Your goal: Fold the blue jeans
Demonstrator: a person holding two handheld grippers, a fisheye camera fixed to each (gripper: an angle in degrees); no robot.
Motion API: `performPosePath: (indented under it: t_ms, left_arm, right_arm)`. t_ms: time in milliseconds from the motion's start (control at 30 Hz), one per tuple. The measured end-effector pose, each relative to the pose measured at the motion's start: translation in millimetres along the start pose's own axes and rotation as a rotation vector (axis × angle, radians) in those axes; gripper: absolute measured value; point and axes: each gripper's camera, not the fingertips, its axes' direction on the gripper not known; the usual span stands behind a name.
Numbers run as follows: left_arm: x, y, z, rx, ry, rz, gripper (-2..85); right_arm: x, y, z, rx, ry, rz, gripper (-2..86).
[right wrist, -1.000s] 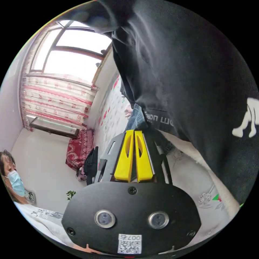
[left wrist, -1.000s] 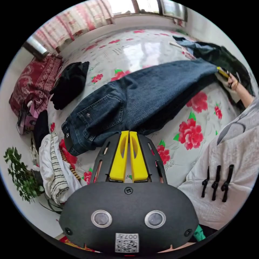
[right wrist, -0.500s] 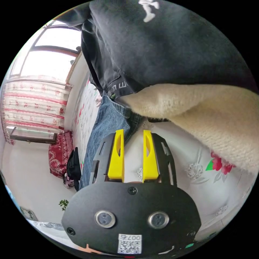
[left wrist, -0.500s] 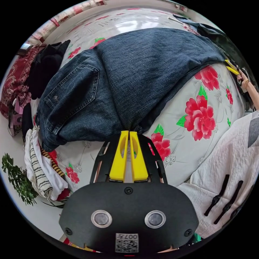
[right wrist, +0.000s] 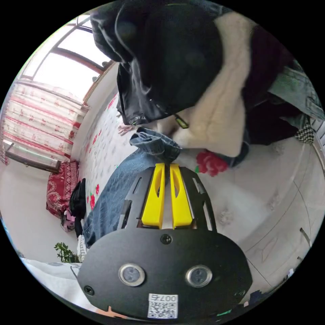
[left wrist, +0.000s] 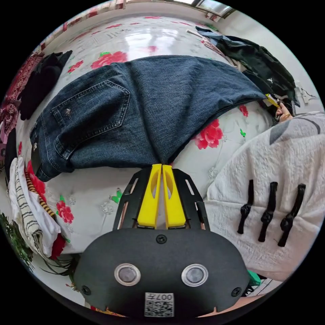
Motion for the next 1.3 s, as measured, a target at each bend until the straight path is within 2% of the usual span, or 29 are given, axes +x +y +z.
performPosePath:
  t_ms: [67,133,233,300,367,467,533,633,700,733,800,833,900,967,1000,1033,1100,1167,1200,1300]
  left_arm:
    - [6.0,9.0,-3.5,0.041,0.190,0.008,-0.8]
    - [3.3,17.2,-8.4,0.096,0.299,-0.017,-0.5]
    - [-27.7,42.6,-33.5,0.237,0.360,-0.170,1.1]
    - [-63.3,69.0,-55.0,0.348,0.336,-0.346,3.1]
    - [-120.7,109.1,-75.8,0.463,0.289,-0.613,5.3]
    - [-186.0,136.7,-89.1,0.589,0.335,-0.823,8.2]
    - [-216.3,132.9,-91.7,0.631,0.360,-0.873,10.8]
    - [-258.1,103.6,-80.0,0.623,0.487,-0.900,13.1]
    - [-270.3,87.8,-76.8,0.629,0.557,-0.879,10.4]
    - [-274.9,82.8,-80.6,0.627,0.593,-0.899,8.0]
    - [-277.7,79.3,-100.2,0.619,0.606,-0.882,5.6]
    - [-276.2,79.9,-122.9,0.634,0.585,-0.840,4.7]
    - [-270.9,77.1,-163.1,0.604,0.490,-0.742,4.3]
    - [-267.4,67.1,-202.3,0.499,0.294,-0.642,4.2]
    - [-270.3,63.8,-203.9,0.473,0.254,-0.630,4.1]
    - [-284.2,57.1,-193.2,0.408,0.231,-0.640,3.9]
    - [-314.6,57.0,-160.7,0.337,0.328,-0.741,3.0]
    - [-325.1,69.5,-165.4,0.477,0.404,-0.772,1.2]
    - [-322.2,68.5,-170.1,0.498,0.399,-0.747,1.0]
    - [-297.0,50.4,-182.8,0.439,0.236,-0.639,1.0]
  right_arm:
    - [31.9,13.2,-13.5,0.020,0.066,0.093,0.7]
    - [55.2,24.5,-17.3,0.019,0.114,0.158,1.1]
    - [52.9,49.5,-20.3,0.050,0.232,0.186,1.1]
    - [17.3,72.0,-12.4,0.104,0.303,0.086,0.8]
    - [-18.1,85.9,9.3,0.083,0.296,-0.038,0.5]
    - [-87.9,112.4,67.8,-0.030,0.218,-0.266,0.2]
    - [-132.5,135.1,110.6,-0.119,0.173,-0.402,0.1]
    - [-198.3,184.4,185.8,-0.295,0.094,-0.587,-0.1]
    - [-238.8,231.3,241.0,-0.416,0.080,-0.715,-0.2]
    - [-247.2,243.8,254.2,-0.449,0.090,-0.755,-0.2]
    - [-269.7,299.0,304.5,-0.568,0.233,-0.949,-0.2]
    - [-275.5,310.4,302.8,-0.487,0.249,-1.004,-0.2]
    - [-283.9,363.8,315.2,-0.412,0.344,-1.290,-0.2]
    - [-289.4,398.0,327.0,-0.407,0.409,-1.485,-0.2]
    - [-292.8,413.3,334.7,-0.401,0.421,-1.555,-0.3]
    - [-294.3,418.5,339.1,-0.399,0.429,-1.572,-0.3]
    - [-296.5,426.3,353.4,-0.405,0.468,-1.590,-0.3]
    - [-295.2,419.2,358.2,-0.434,0.439,-1.577,-0.3]
    - [-296.2,408.6,361.5,-0.469,0.418,-1.521,-0.2]
    - [-308.8,385.7,375.5,-0.618,0.431,-1.399,-0.2]
